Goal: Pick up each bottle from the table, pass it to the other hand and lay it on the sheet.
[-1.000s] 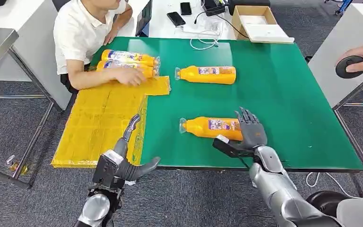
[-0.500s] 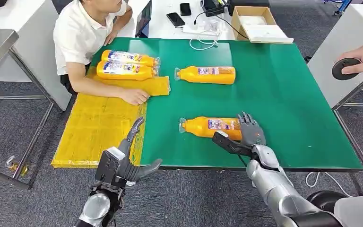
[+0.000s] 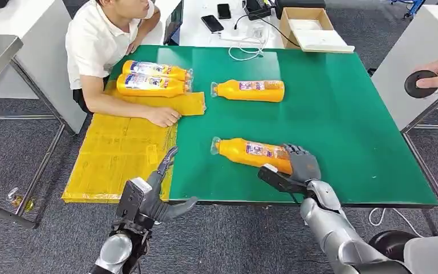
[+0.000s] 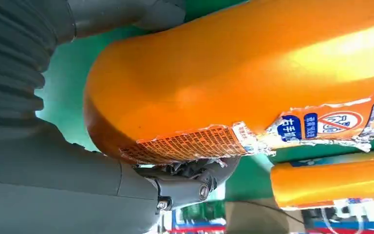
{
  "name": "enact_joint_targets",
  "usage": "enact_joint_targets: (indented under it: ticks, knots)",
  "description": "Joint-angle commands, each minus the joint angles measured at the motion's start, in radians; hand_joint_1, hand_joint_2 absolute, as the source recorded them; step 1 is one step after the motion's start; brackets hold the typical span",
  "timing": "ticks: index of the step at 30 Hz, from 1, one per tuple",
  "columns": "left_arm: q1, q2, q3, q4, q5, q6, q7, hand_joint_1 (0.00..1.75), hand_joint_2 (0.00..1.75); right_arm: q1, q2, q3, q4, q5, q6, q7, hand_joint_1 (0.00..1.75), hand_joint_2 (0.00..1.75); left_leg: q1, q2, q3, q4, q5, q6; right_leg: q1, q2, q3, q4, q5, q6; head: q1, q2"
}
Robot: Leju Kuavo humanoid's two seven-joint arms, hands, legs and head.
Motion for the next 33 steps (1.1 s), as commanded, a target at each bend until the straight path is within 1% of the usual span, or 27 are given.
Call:
enact_joint_targets:
  ticks: [1,2,4,8,11,12,13,14,15,17,19,20,21,22,24,25,26,27,28,29,30,32,33]
  knots:
    - [-0.053,0.033,-0.027,0.076,0.01,0.0,-0.003,0.0,1.75,0.026,0.011,-0.094,0.067,-0.045,0.02,-0.049,1.75,1.75,0.0,-0.001,0.004,-0.002,0.0,-0.002,0.001,-0.002,0.004,-0.001,-0.001,-0.002,0.0,0.0]
    - [-0.053,0.033,-0.027,0.076,0.01,0.0,-0.003,0.0,1.75,0.026,0.011,-0.094,0.067,-0.045,0.02,-0.049,1.75,1.75,0.0,-0.001,0.003,-0.001,0.0,-0.001,0.001,-0.002,0.004,-0.001,-0.001,-0.002,0.0,0.0]
    - [-0.048,0.031,-0.025,0.075,0.005,0.014,-0.011,0.0,1.75,0.029,0.025,-0.143,0.06,-0.102,0.04,-0.093,1.75,1.75,0.0,-0.001,0.003,-0.002,0.0,-0.002,0.001,-0.002,0.004,-0.001,-0.001,-0.002,0.0,0.0]
    - [-0.039,0.036,-0.024,0.068,0.011,0.017,-0.013,0.0,1.75,0.034,0.037,-0.159,0.053,-0.123,0.051,-0.119,1.75,1.75,0.001,0.0,0.003,-0.001,0.0,-0.002,0.001,-0.001,0.004,-0.001,-0.001,-0.002,0.0,0.0]
    - [-0.03,0.031,-0.01,0.066,0.027,0.026,-0.017,0.0,1.75,0.037,0.054,-0.197,0.04,-0.175,0.063,-0.166,1.75,1.75,0.0,0.001,0.004,-0.002,-0.001,-0.002,0.001,0.0,0.004,-0.001,-0.001,-0.002,0.0,0.0]
    - [-0.023,0.029,-0.008,0.061,0.031,0.029,-0.019,0.0,1.75,0.044,0.061,-0.196,0.027,-0.182,0.057,-0.193,1.75,1.75,0.001,0.0,0.003,-0.001,0.0,-0.001,0.001,0.0,0.003,-0.001,0.0,-0.002,0.0,0.0]
    - [-0.017,0.027,-0.005,0.057,0.035,0.032,-0.022,0.0,1.75,0.049,0.067,-0.2,0.019,-0.193,0.051,-0.223,1.75,1.75,0.001,0.001,0.005,-0.002,-0.001,-0.002,0.001,0.0,0.005,-0.001,-0.001,-0.003,0.0,0.0]
    - [-0.012,0.025,-0.001,0.055,0.037,0.039,-0.028,0.0,1.75,0.053,0.076,-0.209,0.01,-0.213,0.044,-0.256,1.75,1.75,0.001,0.001,0.003,-0.001,0.0,-0.001,0.001,0.0,0.003,-0.001,0.0,-0.002,0.0,0.0]
    - [-0.003,0.016,0.011,0.053,0.06,0.041,-0.038,0.0,1.75,0.058,0.088,-0.206,-0.005,-0.229,0.046,-0.304,1.75,1.75,0.001,0.002,0.004,-0.001,-0.001,-0.002,0.001,0.001,0.004,-0.001,0.0,-0.002,0.0,0.0]
    - [0.008,0.014,0.02,0.054,0.115,0.012,-0.033,0.0,1.75,0.067,0.119,-0.215,-0.046,-0.28,0.08,-0.375,1.75,1.75,0.001,0.004,0.004,-0.002,-0.001,-0.002,0.001,0.003,0.003,-0.001,0.0,-0.003,0.0,0.0]
    - [0.018,0.018,0.024,0.06,0.189,-0.041,-0.01,0.0,1.75,0.079,0.155,-0.192,-0.114,-0.321,0.127,-0.41,1.75,1.75,0.0,0.003,0.002,-0.001,-0.001,-0.001,0.001,0.003,0.001,0.0,0.0,-0.002,0.0,0.0]
    - [0.019,0.02,0.024,0.062,0.19,-0.041,-0.01,0.0,1.75,0.078,0.165,-0.188,-0.121,-0.322,0.121,-0.401,1.75,1.75,0.0,0.006,0.003,-0.001,-0.001,-0.002,0.001,0.005,0.002,0.0,0.0,-0.003,0.0,0.0]
    - [0.021,0.021,0.025,0.064,0.214,-0.061,-0.008,0.0,1.75,0.086,0.171,-0.171,-0.148,-0.333,0.136,-0.4,1.75,1.75,0.0,0.005,0.002,-0.001,-0.001,-0.002,0.001,0.004,0.001,0.0,0.0,-0.002,0.0,0.0]
    - [0.02,0.022,0.023,0.068,0.248,-0.094,0.003,0.0,1.75,0.093,0.179,-0.153,-0.176,-0.346,0.152,-0.416,1.75,1.75,0.0,0.007,0.004,-0.002,-0.002,-0.002,0.001,0.005,0.002,0.0,0.0,-0.003,0.0,0.0]
    - [0.023,0.025,0.02,0.069,0.298,-0.141,0.013,0.0,1.75,0.111,0.201,-0.108,-0.241,-0.386,0.193,-0.421,1.75,1.75,0.001,0.003,0.0,-0.001,-0.001,-0.001,0.001,0.002,-0.001,0.0,0.0,-0.002,0.0,0.0]
    - [0.027,0.028,0.017,0.066,0.318,-0.164,0.016,0.0,1.75,0.126,0.208,-0.067,-0.284,-0.403,0.21,-0.413,1.75,1.75,0.0,0.005,0.001,-0.001,-0.002,-0.002,0.001,0.005,0.0,0.001,-0.001,-0.003,0.0,0.0]
    - [0.039,0.029,0.014,0.053,0.338,-0.189,0.018,0.0,1.75,0.148,0.22,-0.018,-0.337,-0.416,0.22,-0.401,1.75,1.75,0.001,0.004,0.0,-0.001,-0.001,-0.002,0.001,0.003,0.0,0.001,0.0,-0.002,0.0,0.0]
    - [0.048,0.032,0.01,0.039,0.34,-0.195,0.016,0.0,1.75,0.162,0.23,0.003,-0.366,-0.424,0.221,-0.383,1.75,1.75,0.001,0.004,-0.001,-0.001,-0.001,-0.001,0.001,0.003,-0.001,0.001,0.0,-0.002,0.0,0.0]
    - [0.056,0.031,0.008,0.028,0.339,-0.192,0.017,0.0,1.75,0.18,0.232,0.029,-0.406,-0.439,0.221,-0.358,1.75,1.75,0.001,0.006,0.001,0.0,-0.002,-0.002,0.001,0.005,0.0,0.001,-0.001,-0.003,0.0,0.0]
    - [0.059,0.033,0.007,0.021,0.339,-0.191,0.017,0.0,1.75,0.187,0.231,0.041,-0.42,-0.445,0.218,-0.347,1.75,1.75,0.001,0.004,0.0,-0.001,-0.002,-0.001,0.001,0.004,0.0,0.001,0.0,-0.002,0.0,0.0]
    - [0.061,0.032,0.006,0.018,0.34,-0.193,0.017,0.0,1.75,0.194,0.229,0.051,-0.431,-0.456,0.223,-0.346,1.75,1.75,0.001,0.006,0.002,0.0,-0.003,-0.002,0.001,0.005,0.001,0.001,-0.001,-0.003,0.0,0.0]
    - [0.071,0.028,-0.003,-0.005,0.333,-0.192,0.012,0.0,1.75,0.22,0.233,0.103,-0.481,-0.494,0.232,-0.318,1.75,1.75,0.001,0.002,-0.002,-0.001,-0.001,-0.001,0.001,0.001,-0.002,0.001,-0.001,-0.002,0.0,0.0]
    - [0.072,0.028,-0.005,-0.011,0.33,-0.189,0.012,0.0,1.75,0.225,0.235,0.112,-0.489,-0.498,0.227,-0.311,1.75,1.75,0.001,0.002,-0.002,0.0,-0.001,-0.002,0.001,0.001,-0.002,0.001,-0.001,-0.002,0.0,0.0]
